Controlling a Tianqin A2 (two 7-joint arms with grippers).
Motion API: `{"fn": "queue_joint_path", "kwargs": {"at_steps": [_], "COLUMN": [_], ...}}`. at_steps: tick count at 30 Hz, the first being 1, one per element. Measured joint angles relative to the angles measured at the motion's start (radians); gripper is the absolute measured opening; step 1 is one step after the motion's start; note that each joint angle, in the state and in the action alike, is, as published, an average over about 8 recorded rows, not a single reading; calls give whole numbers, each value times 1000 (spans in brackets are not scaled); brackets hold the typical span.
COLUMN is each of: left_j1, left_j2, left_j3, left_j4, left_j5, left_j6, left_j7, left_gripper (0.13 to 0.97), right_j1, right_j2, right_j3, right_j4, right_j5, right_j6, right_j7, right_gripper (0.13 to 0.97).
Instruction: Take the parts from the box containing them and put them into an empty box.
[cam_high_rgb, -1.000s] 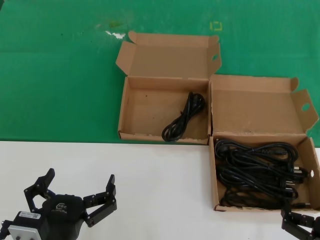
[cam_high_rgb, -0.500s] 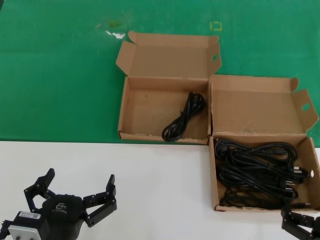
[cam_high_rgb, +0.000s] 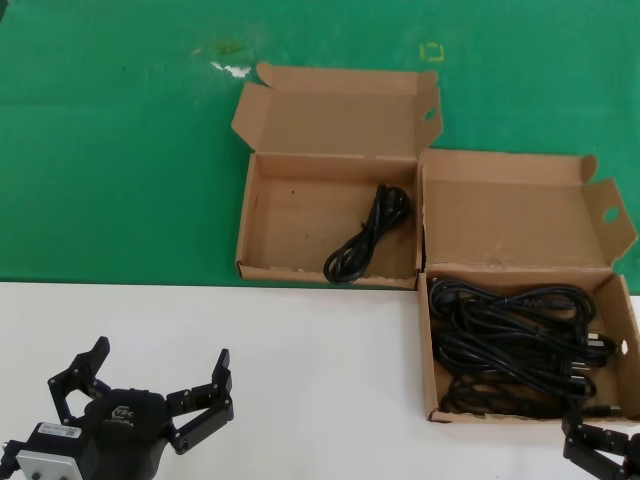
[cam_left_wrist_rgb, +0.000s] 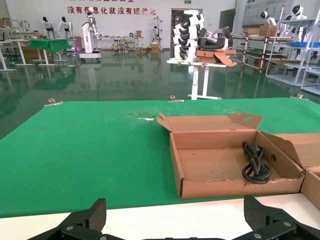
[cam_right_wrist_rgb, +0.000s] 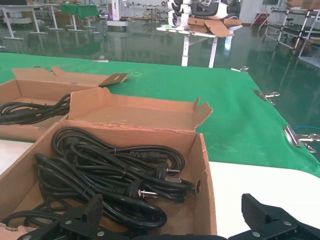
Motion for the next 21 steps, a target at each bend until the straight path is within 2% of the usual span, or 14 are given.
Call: {"fn": "queue_joint_path", "kwargs": {"at_steps": [21], "left_j1": [0], "left_j2": [0], "left_j3": [0], "left_j4": [0], "left_j5": [0], "left_j6": [0], "left_j7": [0], "left_gripper": [966], "right_j1": [0], "right_j2": [0], "right_j3": [0], "right_j4": [0], "right_j5": [0], "right_j6": [0], "right_j7": [0], "right_gripper": [966]}}
